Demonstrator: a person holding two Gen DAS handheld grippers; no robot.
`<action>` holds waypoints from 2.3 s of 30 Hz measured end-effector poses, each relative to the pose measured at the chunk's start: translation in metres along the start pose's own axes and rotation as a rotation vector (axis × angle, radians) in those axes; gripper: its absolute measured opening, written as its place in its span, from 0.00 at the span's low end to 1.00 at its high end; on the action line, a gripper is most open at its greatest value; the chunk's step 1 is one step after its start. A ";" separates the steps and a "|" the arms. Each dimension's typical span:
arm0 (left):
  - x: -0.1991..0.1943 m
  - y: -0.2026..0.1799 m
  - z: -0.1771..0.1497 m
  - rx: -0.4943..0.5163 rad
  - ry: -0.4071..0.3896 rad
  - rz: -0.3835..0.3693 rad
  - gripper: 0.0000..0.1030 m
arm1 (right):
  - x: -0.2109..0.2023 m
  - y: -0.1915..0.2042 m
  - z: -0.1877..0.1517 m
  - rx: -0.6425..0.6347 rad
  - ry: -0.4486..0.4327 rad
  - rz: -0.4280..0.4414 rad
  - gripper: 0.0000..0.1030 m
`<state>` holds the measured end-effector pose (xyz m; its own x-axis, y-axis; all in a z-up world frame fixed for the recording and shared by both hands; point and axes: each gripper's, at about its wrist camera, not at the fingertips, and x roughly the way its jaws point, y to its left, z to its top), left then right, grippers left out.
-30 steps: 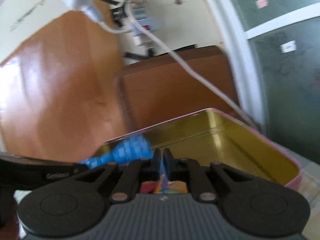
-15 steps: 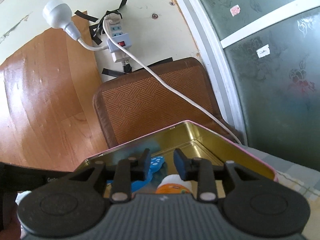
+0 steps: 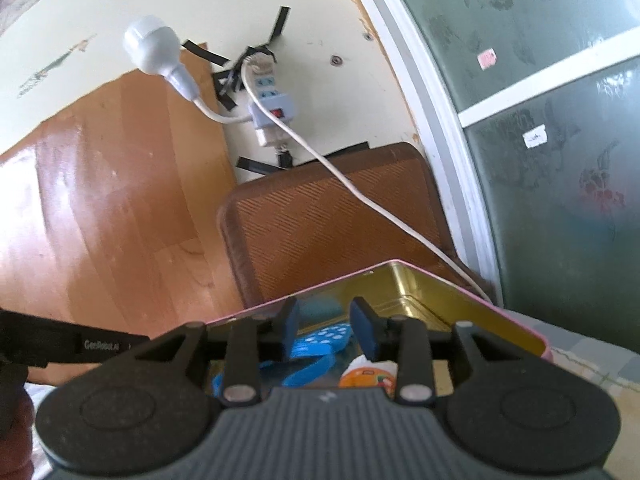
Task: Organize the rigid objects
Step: 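Lower the headband into the tin and open the right gripper, then grasp the white charger with the left gripper, then place the white charger into the pink tin and open the left gripper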
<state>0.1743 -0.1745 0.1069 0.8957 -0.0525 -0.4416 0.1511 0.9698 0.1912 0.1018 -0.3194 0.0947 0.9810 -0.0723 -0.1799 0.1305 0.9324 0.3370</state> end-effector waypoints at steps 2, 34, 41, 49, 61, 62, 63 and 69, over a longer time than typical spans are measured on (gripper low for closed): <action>-0.006 0.010 -0.003 -0.013 -0.006 0.001 0.12 | -0.008 0.010 0.000 -0.008 -0.003 0.021 0.30; -0.007 0.199 -0.119 -0.444 0.290 -0.223 0.53 | 0.041 0.241 -0.121 -0.580 0.612 0.540 0.63; -0.011 0.189 -0.119 -0.440 0.269 -0.217 0.48 | 0.029 0.228 -0.115 -0.546 0.579 0.571 0.42; -0.046 0.175 -0.089 -0.404 0.169 -0.236 0.48 | -0.016 0.211 -0.084 -0.535 0.382 0.548 0.42; -0.006 0.066 -0.024 -0.254 0.163 -0.420 0.48 | -0.013 0.117 -0.027 -0.437 0.279 0.318 0.42; 0.000 0.058 -0.022 -0.244 0.175 -0.428 0.48 | -0.010 0.108 -0.025 -0.425 0.291 0.305 0.42; 0.005 0.050 -0.021 -0.234 0.187 -0.434 0.47 | -0.006 0.099 -0.022 -0.410 0.306 0.294 0.42; 0.038 0.010 -0.014 -0.179 0.279 -0.464 0.34 | 0.019 0.071 -0.014 -0.387 0.357 0.241 0.41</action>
<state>0.2037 -0.1637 0.0798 0.6045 -0.4416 -0.6630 0.4077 0.8865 -0.2188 0.1273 -0.2499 0.1023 0.8586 0.2195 -0.4633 -0.2182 0.9742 0.0571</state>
